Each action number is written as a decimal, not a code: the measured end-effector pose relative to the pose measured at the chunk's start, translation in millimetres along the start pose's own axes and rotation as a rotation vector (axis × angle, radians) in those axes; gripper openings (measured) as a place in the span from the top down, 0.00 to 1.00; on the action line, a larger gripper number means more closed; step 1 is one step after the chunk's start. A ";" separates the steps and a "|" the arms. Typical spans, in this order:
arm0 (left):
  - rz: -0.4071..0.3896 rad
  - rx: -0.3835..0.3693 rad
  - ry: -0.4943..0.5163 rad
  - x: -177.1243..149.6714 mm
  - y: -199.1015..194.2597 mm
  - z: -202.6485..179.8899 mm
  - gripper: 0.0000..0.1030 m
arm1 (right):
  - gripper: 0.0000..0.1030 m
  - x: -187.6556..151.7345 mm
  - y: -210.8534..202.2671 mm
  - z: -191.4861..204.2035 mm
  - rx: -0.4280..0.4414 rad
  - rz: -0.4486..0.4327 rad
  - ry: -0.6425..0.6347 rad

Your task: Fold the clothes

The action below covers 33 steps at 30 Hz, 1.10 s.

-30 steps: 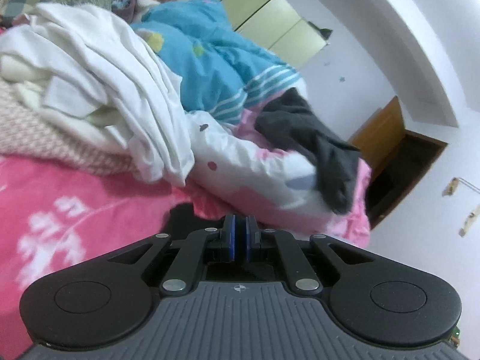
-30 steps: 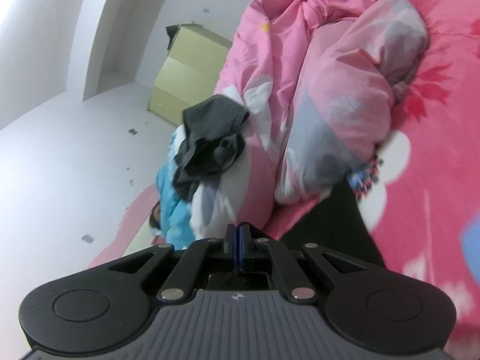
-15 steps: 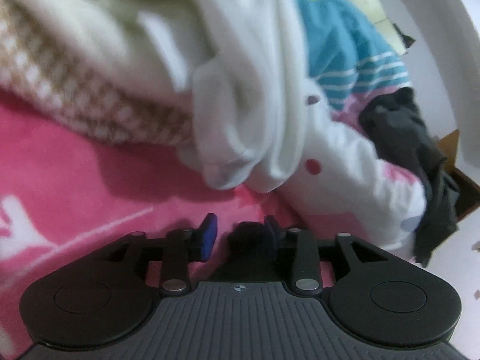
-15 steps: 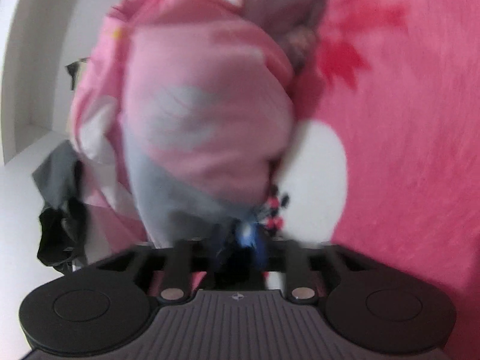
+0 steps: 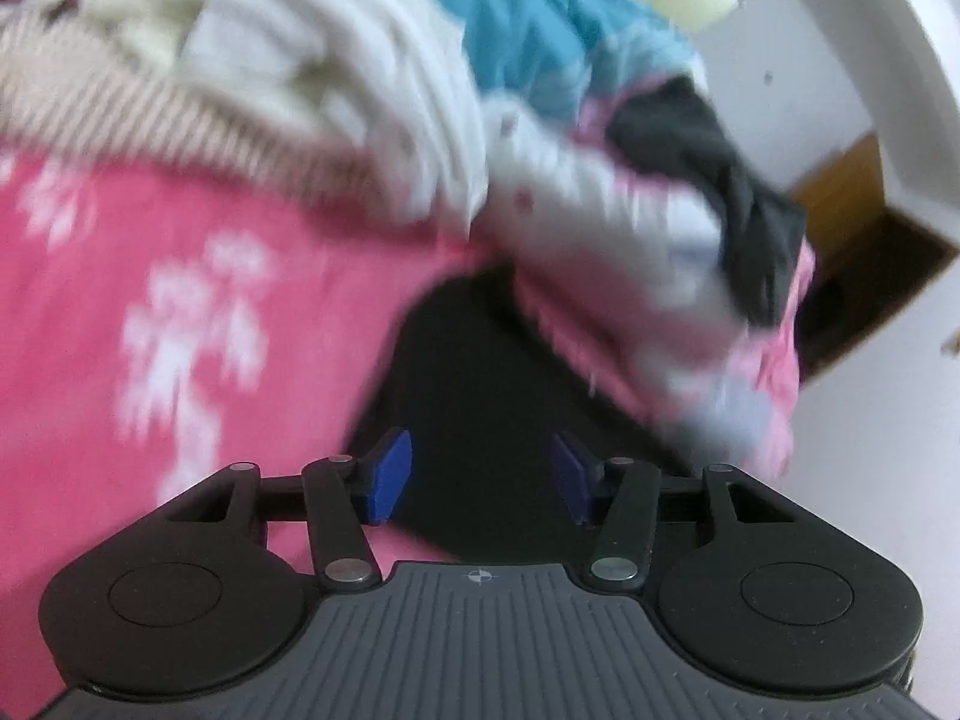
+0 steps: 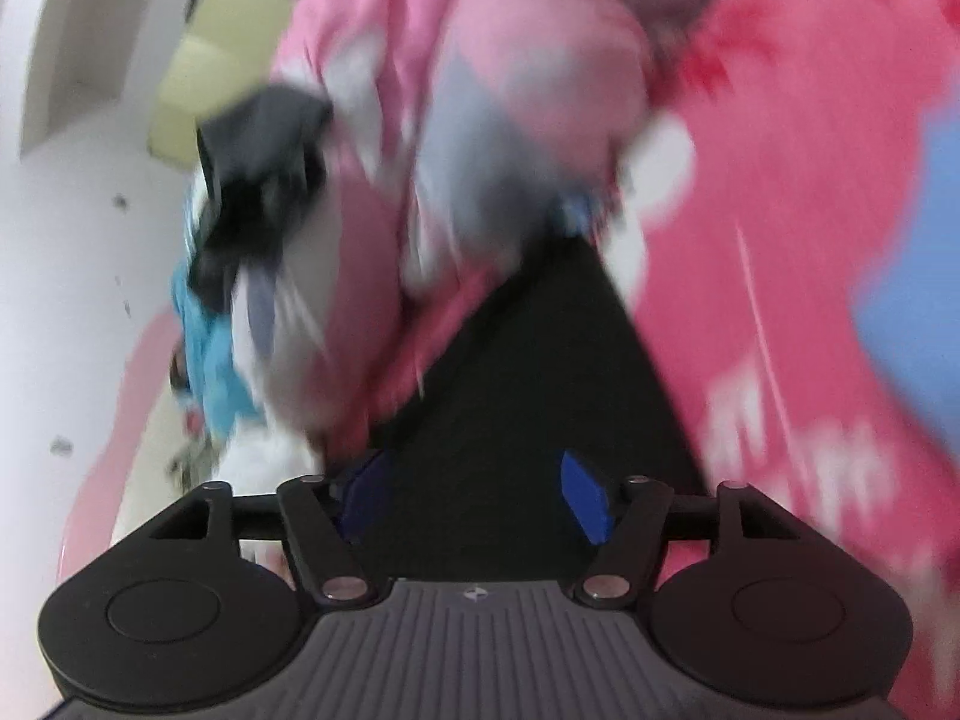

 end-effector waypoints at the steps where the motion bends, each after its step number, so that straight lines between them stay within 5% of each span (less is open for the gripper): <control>1: 0.023 -0.001 -0.011 -11.6 3.6 2.3 0.50 | 0.34 -12.5 -0.5 -4.2 -0.011 0.033 0.022; 6: 0.048 -0.007 -0.116 -38.4 27.3 17.6 0.50 | 0.34 -44.3 9.1 -34.8 -0.069 0.081 0.136; 11: -0.032 -0.005 -0.173 -27.9 39.3 25.2 0.52 | 0.38 -28.1 17.8 -43.3 -0.083 -0.012 0.188; 18: -0.097 0.032 -0.158 -19.9 57.2 24.9 0.76 | 0.39 -2.8 29.9 -50.0 -0.075 -0.131 0.229; 24: -0.112 0.052 -0.138 -18.5 65.1 24.7 0.95 | 0.63 2.1 42.7 -44.4 -0.088 -0.103 0.156; 26: -0.127 0.058 -0.140 -18.6 63.9 24.0 0.97 | 0.91 3.2 49.9 -45.2 -0.076 -0.085 0.149; 33: -0.192 0.041 -0.121 -16.4 37.7 10.9 0.99 | 0.97 -5.5 29.7 -36.3 -0.008 -0.157 0.146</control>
Point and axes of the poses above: each gripper's, at about its wrist camera, not at the fingertips, and y roughly the way its jaws point, z to its left, x to its top, the point moved 4 cm from there along y, roughly the way its jaws point, and after that the axes turned 6 degrees about z, right-handed, at the moved point
